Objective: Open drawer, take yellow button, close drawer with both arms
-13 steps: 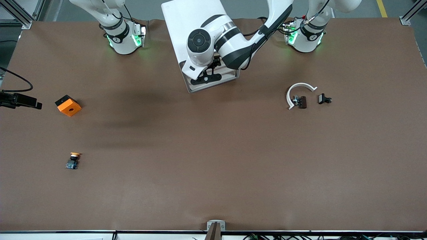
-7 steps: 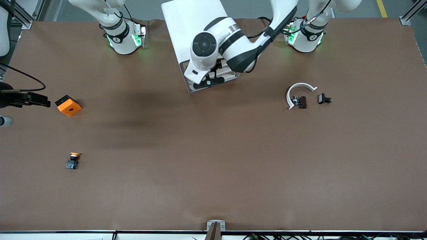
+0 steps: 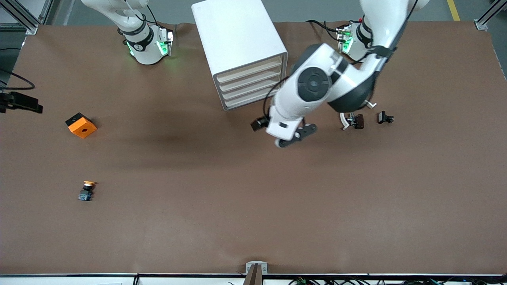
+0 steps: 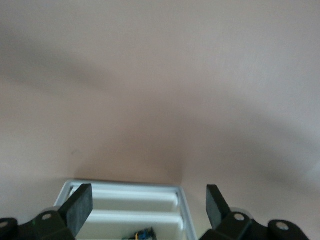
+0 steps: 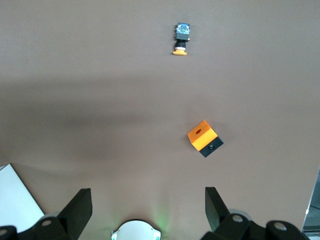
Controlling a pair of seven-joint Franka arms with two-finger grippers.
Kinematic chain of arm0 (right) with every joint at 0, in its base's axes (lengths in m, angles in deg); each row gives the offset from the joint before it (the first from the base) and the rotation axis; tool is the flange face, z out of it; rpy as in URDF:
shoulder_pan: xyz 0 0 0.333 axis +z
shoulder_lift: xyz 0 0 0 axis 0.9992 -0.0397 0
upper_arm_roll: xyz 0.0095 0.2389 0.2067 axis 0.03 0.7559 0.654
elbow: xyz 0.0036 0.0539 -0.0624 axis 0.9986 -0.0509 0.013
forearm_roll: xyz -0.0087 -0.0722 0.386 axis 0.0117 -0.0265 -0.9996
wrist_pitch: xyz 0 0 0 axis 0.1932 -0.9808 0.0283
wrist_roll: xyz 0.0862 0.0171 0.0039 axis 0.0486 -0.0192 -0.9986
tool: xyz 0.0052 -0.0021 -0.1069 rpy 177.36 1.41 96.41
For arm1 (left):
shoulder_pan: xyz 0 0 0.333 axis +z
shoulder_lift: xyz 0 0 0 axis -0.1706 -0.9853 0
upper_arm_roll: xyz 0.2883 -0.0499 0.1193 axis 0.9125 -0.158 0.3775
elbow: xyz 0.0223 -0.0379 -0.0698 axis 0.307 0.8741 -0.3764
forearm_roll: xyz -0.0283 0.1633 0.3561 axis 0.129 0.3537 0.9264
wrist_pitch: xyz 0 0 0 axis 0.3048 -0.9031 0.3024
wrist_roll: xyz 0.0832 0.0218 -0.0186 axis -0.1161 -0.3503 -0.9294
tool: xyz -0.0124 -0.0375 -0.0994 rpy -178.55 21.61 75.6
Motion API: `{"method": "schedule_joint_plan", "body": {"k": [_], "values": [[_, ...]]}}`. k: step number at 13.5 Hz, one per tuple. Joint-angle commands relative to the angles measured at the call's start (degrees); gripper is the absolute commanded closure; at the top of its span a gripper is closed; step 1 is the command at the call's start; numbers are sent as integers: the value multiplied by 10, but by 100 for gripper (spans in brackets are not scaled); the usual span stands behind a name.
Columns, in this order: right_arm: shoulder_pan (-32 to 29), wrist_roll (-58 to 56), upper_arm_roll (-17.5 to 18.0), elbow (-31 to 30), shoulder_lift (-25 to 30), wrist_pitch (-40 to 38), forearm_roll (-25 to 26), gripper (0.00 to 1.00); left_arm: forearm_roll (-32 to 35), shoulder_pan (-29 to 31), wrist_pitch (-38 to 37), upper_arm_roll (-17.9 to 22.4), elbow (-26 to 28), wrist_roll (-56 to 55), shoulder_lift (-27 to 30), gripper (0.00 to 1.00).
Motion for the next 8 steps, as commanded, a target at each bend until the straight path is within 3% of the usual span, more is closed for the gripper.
{"method": "schedule_joint_plan", "body": {"k": [1,4,8], "values": [[-7,-2,6,10,1,-13,5,0,10,45,-8,-6,4,-1,25,0],[-2,10,9,10,5,-41,0,0,9,92,-11,-7,26,22,49,0],[-1,11,10,-2,49,-10,-46,0,6,164,-45,-7,68,287,96,0]]}}
